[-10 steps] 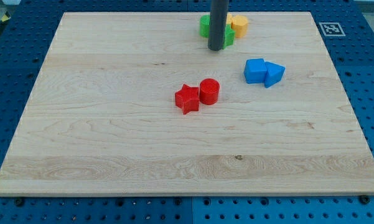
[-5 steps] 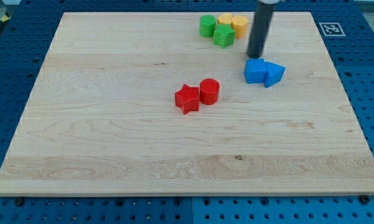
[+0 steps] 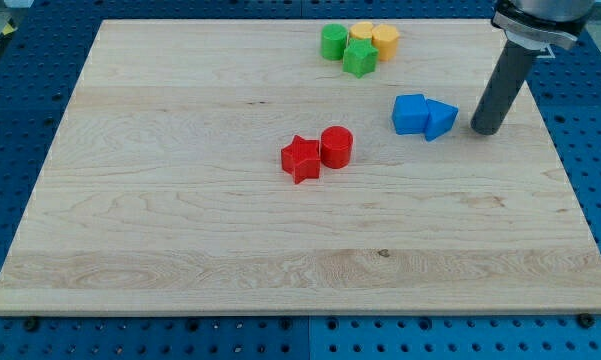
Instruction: Move blue cube and blue triangle together a bit up
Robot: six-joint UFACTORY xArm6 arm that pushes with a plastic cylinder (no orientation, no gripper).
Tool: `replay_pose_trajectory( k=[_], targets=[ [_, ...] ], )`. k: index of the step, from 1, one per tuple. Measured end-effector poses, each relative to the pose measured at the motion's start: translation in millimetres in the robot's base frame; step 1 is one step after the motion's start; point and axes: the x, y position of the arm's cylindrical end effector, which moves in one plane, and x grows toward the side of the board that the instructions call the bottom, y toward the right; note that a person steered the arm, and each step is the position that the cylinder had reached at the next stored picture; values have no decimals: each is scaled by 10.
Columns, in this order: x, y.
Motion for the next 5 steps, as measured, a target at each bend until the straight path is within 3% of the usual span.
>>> replay_pose_trajectory(
  k=[3,5],
  targets=[
    [-48,-729],
    [-72,-667]
  ],
)
